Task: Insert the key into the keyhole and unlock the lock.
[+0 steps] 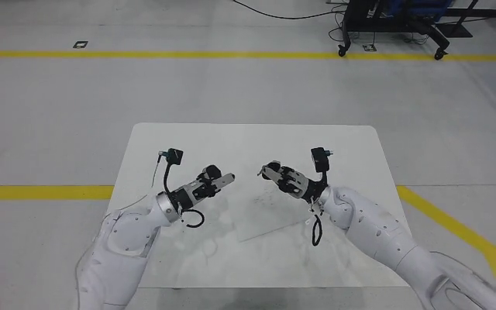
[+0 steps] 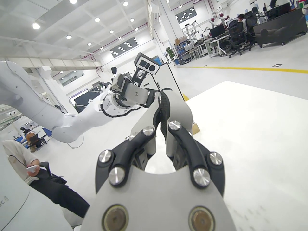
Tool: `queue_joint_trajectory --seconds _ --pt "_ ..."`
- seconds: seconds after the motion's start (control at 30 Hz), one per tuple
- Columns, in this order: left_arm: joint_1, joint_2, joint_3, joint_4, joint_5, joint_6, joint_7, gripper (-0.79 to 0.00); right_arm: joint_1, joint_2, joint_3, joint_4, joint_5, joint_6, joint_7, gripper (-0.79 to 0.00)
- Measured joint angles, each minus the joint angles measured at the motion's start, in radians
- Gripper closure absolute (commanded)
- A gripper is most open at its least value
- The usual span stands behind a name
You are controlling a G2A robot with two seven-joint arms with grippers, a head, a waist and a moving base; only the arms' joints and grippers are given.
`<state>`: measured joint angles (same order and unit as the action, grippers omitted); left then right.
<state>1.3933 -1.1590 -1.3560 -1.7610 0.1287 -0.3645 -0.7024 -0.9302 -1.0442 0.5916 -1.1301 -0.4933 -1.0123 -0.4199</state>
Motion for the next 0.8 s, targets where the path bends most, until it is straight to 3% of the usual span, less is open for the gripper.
queue_joint_trajectory --seconds 0.1,0.23,0.43,0.57,0.73,0.8 --pt "-0.005 0.001 -0.002 -0.003 0.133 -0.002 0.009 -0.785 -0.001 0.000 0.001 -0.003 -0.002 0.000 0.000 0.000" --pt "-0.003 0.000 0.000 0.013 0.142 -0.001 0.034 -0.785 -0.003 -0.001 0.000 -0.006 0.000 0.000 0.002 0.000" --pt "-0.043 -0.004 0.043 0.140 0.017 -0.153 0.020 -0.785 -0.019 -0.011 -0.044 -0.044 0.229 0.000 0.168 0.000" --pt "-0.074 -0.005 0.062 0.192 -0.095 -0.224 -0.022 -0.576 0.007 -0.021 -0.070 -0.032 0.404 0.000 0.319 0.000" --pt "-0.087 -0.003 0.074 0.209 -0.088 -0.241 -0.026 -0.468 0.028 -0.038 -0.078 -0.008 0.510 0.000 0.431 0.000" --pt "-0.089 -0.003 0.083 0.210 -0.087 -0.243 -0.031 -0.391 0.030 -0.045 -0.081 -0.006 0.547 0.000 0.470 0.000"
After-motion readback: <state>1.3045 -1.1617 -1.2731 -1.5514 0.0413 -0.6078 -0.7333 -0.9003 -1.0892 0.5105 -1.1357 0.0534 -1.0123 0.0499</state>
